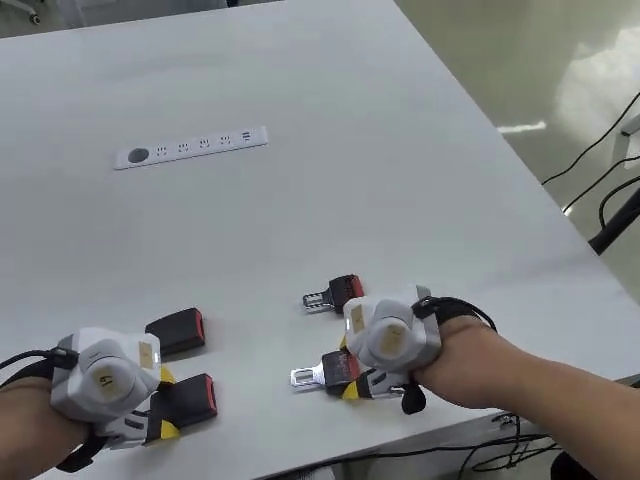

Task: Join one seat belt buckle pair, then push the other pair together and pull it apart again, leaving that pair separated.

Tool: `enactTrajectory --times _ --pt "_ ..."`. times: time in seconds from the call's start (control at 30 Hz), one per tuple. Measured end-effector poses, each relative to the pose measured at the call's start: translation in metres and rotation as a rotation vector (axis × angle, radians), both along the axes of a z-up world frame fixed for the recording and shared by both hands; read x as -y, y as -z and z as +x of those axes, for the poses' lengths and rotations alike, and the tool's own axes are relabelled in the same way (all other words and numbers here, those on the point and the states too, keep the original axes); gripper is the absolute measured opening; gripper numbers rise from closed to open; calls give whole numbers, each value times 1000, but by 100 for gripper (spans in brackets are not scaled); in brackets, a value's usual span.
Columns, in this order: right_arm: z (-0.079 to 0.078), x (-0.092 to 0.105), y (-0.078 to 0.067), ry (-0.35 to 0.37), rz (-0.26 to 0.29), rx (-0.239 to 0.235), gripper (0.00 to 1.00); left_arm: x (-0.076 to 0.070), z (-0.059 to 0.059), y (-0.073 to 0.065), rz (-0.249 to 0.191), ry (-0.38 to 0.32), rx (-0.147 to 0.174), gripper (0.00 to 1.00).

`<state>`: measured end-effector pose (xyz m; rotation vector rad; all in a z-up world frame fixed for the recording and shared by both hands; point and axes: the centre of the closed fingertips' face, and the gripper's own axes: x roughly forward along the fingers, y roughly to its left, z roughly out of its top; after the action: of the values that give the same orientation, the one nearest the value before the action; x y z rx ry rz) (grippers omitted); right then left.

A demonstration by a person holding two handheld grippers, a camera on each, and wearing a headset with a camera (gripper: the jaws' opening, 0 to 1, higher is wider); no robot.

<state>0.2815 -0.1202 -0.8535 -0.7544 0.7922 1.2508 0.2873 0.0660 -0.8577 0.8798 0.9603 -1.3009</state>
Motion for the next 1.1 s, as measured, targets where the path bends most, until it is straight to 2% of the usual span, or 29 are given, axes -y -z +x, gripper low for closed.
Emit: enactTrajectory --times 0.13,0.33,0.8,1.1 --pt "-1 -9 0 -8 1 -1 32 0 0 1 16 11 1 33" --pt "-2 -21 0 -10 9 4 32 0 0 1 12 11 4 33" --pt "0 -57 0 1 18 13 32 2 -1 1 63 36 6 33" --pt "0 -74 0 -9 22 19 32 2 -2 1 68 44 5 33"
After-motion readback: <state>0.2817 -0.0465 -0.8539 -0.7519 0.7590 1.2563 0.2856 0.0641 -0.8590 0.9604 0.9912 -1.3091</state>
